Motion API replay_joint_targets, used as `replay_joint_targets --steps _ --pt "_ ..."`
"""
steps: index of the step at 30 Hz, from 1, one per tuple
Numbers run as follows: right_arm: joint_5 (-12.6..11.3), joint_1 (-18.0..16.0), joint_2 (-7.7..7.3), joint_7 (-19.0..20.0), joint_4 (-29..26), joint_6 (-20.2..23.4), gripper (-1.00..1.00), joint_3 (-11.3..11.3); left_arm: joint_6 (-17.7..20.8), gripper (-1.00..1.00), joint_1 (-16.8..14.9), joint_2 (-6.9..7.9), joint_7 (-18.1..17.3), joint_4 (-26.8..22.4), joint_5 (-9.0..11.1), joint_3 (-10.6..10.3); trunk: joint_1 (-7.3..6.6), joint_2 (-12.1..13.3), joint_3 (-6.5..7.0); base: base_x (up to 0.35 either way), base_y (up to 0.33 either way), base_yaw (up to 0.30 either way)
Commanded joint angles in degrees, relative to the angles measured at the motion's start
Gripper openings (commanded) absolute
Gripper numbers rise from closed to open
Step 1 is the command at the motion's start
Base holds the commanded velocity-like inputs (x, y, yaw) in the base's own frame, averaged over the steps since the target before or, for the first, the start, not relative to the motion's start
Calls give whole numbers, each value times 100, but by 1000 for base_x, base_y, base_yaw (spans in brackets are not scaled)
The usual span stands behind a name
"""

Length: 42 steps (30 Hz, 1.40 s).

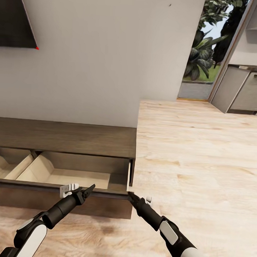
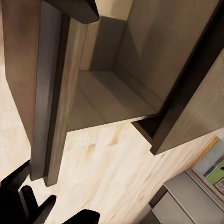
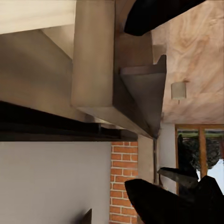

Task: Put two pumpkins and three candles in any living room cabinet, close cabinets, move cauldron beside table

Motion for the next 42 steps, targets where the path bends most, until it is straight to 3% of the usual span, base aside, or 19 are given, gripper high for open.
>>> replay_joint_targets --steps 1,11,42 --pt "-66 -3 -3 -1 0 44 100 7 32 100 -2 3 1 -3 53 -1 -1 -2 -5 -1 0 0" --pt "-66 -3 -5 -1 0 52 100 7 30 100 -2 -2 9 -3 53 -1 -1 -2 -5 -13 0 0" --pt "-66 -3 1 8 -8 6 100 15 30 100 -2 2 27 6 44 -1 -1 -2 -5 -182 0 0"
